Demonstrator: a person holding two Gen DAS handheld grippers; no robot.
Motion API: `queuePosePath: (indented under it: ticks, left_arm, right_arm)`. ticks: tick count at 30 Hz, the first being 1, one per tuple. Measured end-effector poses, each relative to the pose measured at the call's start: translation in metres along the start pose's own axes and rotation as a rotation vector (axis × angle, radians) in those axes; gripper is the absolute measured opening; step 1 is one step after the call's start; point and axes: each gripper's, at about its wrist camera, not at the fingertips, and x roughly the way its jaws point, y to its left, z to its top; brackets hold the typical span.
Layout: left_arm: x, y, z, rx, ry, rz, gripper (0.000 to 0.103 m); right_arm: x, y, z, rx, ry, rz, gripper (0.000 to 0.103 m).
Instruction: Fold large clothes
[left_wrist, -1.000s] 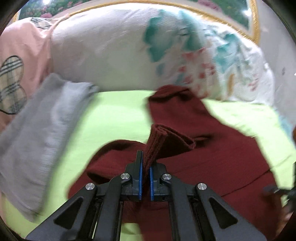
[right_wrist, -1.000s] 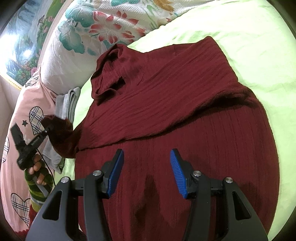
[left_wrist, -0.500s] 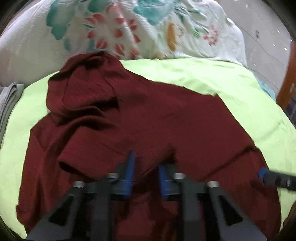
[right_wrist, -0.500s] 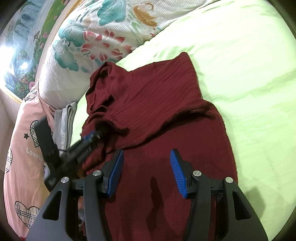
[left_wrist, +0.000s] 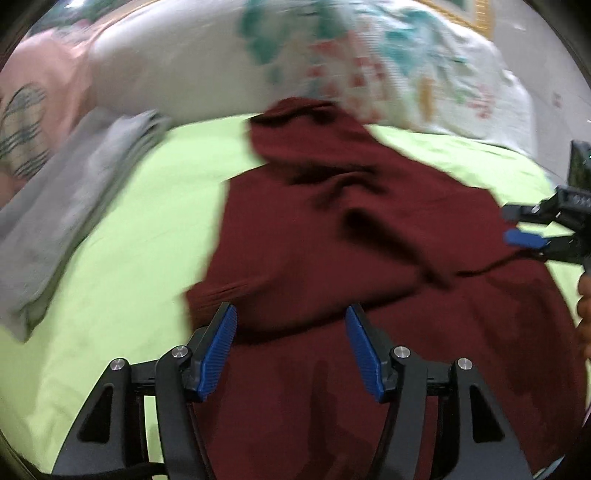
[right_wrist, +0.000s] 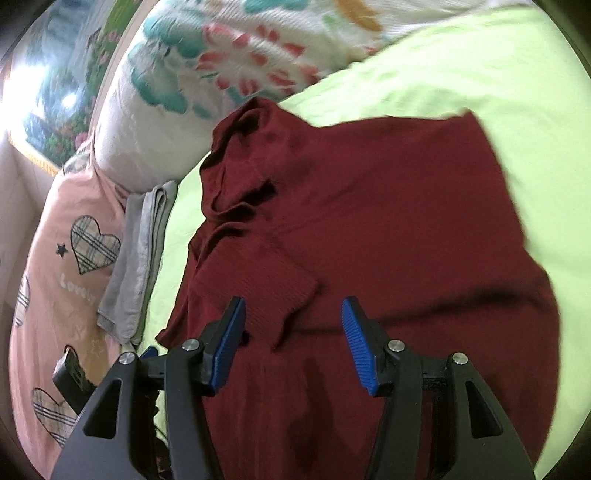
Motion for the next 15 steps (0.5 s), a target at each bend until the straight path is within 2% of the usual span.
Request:
queuePosePath:
  ticks: [5, 7, 10, 13, 14, 15]
  left_arm:
    - [0.019, 0.043, -0.008, -0.084, 0.048, 0.061, 0.062]
    - [0.028, 0.049, -0.007, -0.101, 0.066, 0.050, 0.062]
    - [0.043, 0.056, -0.008, -0.113, 0.104, 0.082, 0.062]
    - [0.055, 0.069, -0.004, -0.177, 0.134, 0.069, 0.062]
    - [0.056, 0.072, -0.003, -0.189, 0.131, 0.072, 0.061]
    - [0.057, 0.073, -0.001, -0.195, 0.128, 0.082, 0.061]
  right_arm:
    - [0.057, 0.026, 0.032, -0.188, 0.089, -0.063, 0.060]
    - [0.079, 0.032, 0.040, -0.253, 0.134, -0.081, 0.060]
    - [0.111, 0.036, 0.044, -0.340, 0.205, -0.131, 0.060]
    - [0.123, 0.040, 0.040, -0.397, 0.239, -0.099, 0.058]
    - [0.122, 0.041, 0.039, -0.414, 0.239, -0.080, 0.041]
    - [0.120, 0.041, 0.039, -0.413, 0.249, -0.054, 0.012]
